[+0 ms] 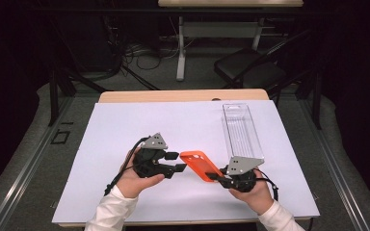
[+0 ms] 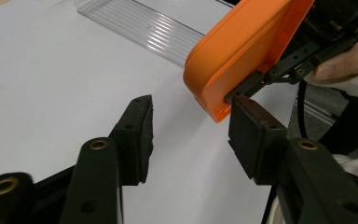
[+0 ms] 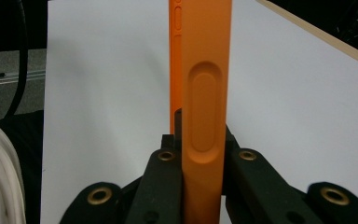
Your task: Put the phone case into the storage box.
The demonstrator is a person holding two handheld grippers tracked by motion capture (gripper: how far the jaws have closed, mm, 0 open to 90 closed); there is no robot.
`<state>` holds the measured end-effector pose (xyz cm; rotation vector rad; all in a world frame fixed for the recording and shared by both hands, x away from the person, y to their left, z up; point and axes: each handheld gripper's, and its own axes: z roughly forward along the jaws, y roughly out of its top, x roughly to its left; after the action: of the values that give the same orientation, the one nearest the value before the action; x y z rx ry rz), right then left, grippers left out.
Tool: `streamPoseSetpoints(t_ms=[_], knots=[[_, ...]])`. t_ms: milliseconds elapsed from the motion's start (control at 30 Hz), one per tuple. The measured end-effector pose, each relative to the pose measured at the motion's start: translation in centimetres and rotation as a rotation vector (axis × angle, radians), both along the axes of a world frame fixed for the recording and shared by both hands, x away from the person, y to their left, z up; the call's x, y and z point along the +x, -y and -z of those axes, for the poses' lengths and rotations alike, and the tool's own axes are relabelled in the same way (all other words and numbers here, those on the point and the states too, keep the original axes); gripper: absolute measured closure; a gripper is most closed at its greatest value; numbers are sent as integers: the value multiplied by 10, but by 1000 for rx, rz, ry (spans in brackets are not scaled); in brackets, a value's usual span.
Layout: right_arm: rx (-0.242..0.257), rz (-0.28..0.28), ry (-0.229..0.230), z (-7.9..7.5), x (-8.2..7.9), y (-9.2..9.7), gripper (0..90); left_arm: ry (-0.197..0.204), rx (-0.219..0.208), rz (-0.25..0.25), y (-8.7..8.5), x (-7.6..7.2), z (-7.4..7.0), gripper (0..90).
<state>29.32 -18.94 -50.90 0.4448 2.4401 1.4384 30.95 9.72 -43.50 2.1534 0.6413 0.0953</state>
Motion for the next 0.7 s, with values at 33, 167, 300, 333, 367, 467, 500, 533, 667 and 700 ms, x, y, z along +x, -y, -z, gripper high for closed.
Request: streamPoseSetpoints(t_ms=[33, 167, 300, 333, 367, 467, 500, 533, 667, 700], knots=[[-4, 0, 1, 0, 0, 0, 862, 7, 2, -2, 1, 0, 0, 531], [-6, -6, 0, 1, -1, -2, 862, -6, -31, 17, 1, 1, 1, 588], [-2, -11, 0, 1, -1, -2, 862, -34, -64, 31, 1, 1, 2, 642], [-1, -12, -2, 1, -1, -2, 862, -41, -71, 36, 0, 2, 2, 654], [-1, -13, -2, 1, -1, -3, 862, -44, -73, 36, 0, 2, 2, 663], [0, -17, 1, 1, -2, -3, 862, -44, -77, 34, 0, 2, 3, 676], [0, -21, 3, 1, -2, -4, 862, -47, -82, 32, 0, 2, 3, 683], [1, -23, 3, 1, -2, -4, 862, -49, -85, 33, 0, 2, 3, 694], [0, -28, 3, 1, -3, -5, 862, -57, -92, 36, 0, 3, 4, 723], [1, -29, 2, 1, -3, -5, 862, -56, -88, 38, 1, 3, 5, 728]])
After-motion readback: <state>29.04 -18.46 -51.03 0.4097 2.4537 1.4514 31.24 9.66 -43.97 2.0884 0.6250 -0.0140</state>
